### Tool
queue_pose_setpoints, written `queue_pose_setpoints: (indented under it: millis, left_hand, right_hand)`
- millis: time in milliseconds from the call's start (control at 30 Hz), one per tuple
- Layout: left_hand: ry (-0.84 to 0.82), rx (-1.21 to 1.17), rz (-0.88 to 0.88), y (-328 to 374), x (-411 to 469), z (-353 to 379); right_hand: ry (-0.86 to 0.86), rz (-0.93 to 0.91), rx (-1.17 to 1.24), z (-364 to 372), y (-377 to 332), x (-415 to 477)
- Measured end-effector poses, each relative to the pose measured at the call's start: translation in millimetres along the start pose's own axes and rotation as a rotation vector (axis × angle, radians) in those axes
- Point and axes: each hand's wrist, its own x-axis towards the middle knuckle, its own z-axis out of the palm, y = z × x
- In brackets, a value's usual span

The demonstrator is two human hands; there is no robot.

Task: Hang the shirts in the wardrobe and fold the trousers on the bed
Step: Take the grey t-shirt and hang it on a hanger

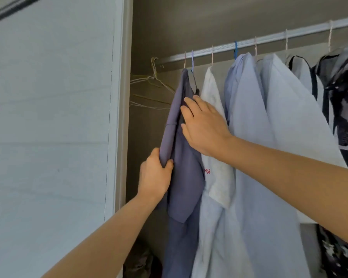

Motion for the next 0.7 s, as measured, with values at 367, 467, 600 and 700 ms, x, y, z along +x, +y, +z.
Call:
queue_pose_setpoints:
  millis: [367,467,600,700]
  left_hand:
    - [0.107,0.335,-0.169,34.9,-90.1,-31.7]
    - [0.129,0.396,-0.200,42.8,-119.9,-43.8]
    - [0.133,0.494,-0.239,52.0,-159.2,-64.1]
    - [0.103,0.704,-0.217,54.2,-193.7,-83.0]
  right_hand:
    - [0.048,-0.118,0.226,-21.3,-18.7,-97.9]
    - [0.076,-0.158,0.319,-27.7,-36.8,-127.7]
    - [0.106,-0.196,0.473,-33.2,-64.8,-161.7]
    - [0.111,-0.223,0.559,-40.7,-88.0,-183.7]
